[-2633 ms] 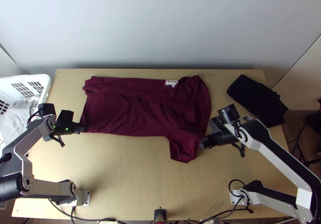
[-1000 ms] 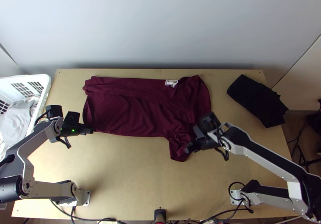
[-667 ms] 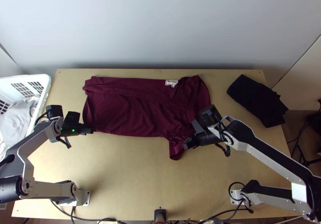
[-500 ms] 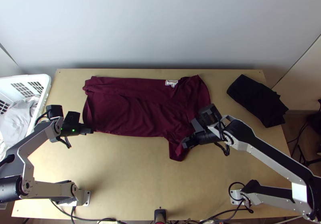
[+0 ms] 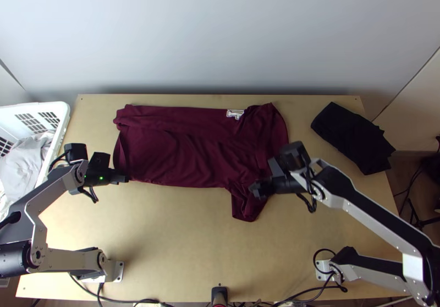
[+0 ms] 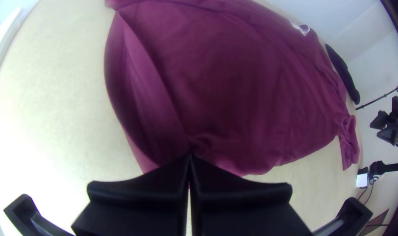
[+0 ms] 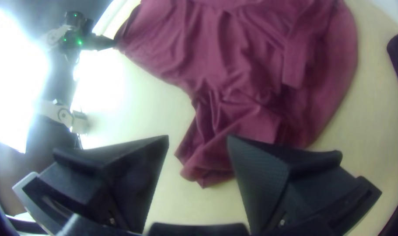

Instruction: Fold the t-shirt

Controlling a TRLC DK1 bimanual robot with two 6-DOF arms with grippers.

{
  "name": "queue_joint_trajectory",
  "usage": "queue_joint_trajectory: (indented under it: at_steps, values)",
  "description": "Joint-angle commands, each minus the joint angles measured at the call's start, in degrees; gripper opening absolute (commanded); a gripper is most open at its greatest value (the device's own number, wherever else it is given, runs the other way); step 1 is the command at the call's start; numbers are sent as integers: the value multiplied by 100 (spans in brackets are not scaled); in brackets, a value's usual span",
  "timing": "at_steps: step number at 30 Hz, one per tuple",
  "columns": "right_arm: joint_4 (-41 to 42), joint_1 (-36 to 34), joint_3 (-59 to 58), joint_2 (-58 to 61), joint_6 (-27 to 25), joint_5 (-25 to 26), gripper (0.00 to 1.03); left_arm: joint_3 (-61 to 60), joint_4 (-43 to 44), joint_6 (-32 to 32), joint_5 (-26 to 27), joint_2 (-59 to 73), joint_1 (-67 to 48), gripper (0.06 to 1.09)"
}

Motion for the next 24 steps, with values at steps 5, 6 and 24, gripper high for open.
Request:
queue_joint_trajectory:
  at_steps: [5, 6, 24]
  values:
    - [-190, 236, -1360, -602, -3, -104, 69, -12, 36, -29, 40, 57, -42, 10]
    - [-155, 271, -1439, -584, 15, -104, 69, -12, 44, -38, 31, 66, -42, 10]
    - [627, 728, -1351, 637, 296, 336, 69, -3, 53, -82, 31, 40, -33, 10]
